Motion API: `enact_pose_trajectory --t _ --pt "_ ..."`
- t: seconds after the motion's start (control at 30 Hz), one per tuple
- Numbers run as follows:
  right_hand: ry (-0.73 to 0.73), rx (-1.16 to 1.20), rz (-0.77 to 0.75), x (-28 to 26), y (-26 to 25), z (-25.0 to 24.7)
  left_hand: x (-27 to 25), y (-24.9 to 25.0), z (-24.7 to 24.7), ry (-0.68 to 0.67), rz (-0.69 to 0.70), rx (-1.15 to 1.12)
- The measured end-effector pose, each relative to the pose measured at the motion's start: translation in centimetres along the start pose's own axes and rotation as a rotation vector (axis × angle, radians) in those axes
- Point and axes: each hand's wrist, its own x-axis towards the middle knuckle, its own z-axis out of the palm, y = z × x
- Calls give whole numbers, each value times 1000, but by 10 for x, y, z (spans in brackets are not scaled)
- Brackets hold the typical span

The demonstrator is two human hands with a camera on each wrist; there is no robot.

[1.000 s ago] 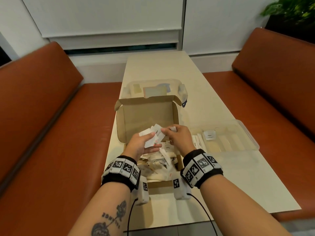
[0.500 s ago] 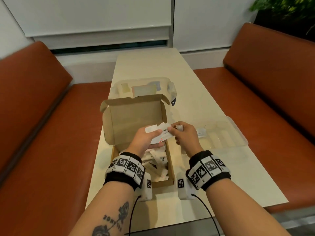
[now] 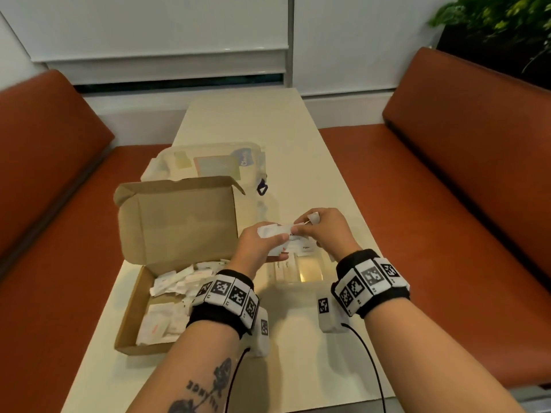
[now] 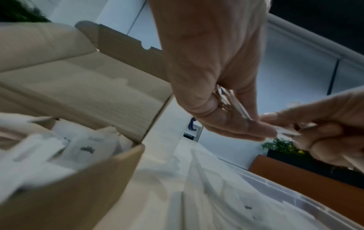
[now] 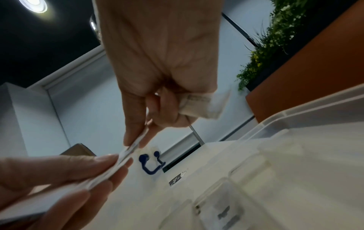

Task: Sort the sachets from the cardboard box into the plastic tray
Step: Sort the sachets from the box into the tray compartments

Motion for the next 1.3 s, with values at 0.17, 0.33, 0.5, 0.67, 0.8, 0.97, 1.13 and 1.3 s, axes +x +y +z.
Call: enact_pose_trajectory --t 0.17,0.33,0.5,0.67,0.8,0.97,1.13,1.3 --pt "-20 14 20 7 15 -12 11 -11 16 136 14 -73" --pt "13 -13 55 11 32 -14 20 -23 17 248 16 -48" --pt "22 -88 45 17 43 -13 29 -27 15 312 82 27" --pt "-34 -248 62 24 50 -2 42 -29 14 345 195 63" --pt "-55 -413 60 29 53 6 50 -33 13 351 180 110" --pt "-75 -538 49 32 55 10 53 -36 8 306 107 116" --pt "-104 -618 27 36 62 13 54 -38 9 303 95 100" --pt "-123 -787 -159 38 68 15 54 -40 10 305 111 130"
